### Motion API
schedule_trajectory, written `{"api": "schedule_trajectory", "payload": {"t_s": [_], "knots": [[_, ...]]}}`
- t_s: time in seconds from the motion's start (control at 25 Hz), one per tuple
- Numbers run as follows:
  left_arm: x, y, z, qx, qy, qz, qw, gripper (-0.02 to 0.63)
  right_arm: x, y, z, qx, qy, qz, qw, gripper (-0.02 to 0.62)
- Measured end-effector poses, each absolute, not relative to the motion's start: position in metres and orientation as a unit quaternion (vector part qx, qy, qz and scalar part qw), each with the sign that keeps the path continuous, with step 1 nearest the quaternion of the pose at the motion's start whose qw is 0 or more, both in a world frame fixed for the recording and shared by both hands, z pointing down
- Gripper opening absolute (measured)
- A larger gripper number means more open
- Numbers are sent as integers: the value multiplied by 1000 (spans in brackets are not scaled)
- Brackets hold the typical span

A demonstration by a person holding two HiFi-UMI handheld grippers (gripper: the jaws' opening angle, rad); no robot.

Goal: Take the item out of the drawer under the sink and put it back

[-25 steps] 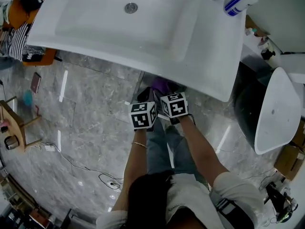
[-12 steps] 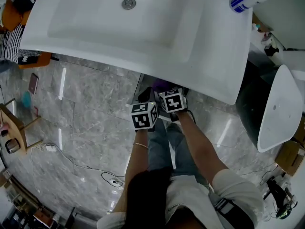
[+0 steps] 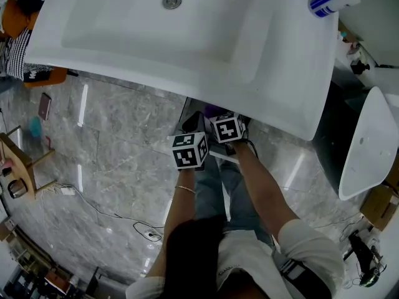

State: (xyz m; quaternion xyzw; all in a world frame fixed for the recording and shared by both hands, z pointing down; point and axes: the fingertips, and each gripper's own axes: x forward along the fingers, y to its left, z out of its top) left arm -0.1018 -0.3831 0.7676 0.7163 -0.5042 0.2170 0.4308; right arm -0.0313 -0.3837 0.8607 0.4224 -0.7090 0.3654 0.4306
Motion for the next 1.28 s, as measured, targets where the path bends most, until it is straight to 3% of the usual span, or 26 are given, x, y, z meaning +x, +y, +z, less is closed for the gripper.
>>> {"api": "schedule_trajectory", "payload": {"t_s": [0.2, 0.6, 0.76, 1.28], "knots": [[-100, -379, 766, 718, -499, 220, 432, 5, -28, -382, 846, 439, -714, 371, 399, 129], [-103, -358, 742, 718, -503, 216, 431, 5, -25, -367, 797, 425, -738, 348, 390, 126], [-102, -354, 718, 717, -514, 196, 428, 5, -26, -358, 766, 412, -760, 308, 399, 126], [-85, -333, 625, 740, -536, 168, 369, 5, -19, -331, 645, 410, -802, 291, 322, 124]]}}
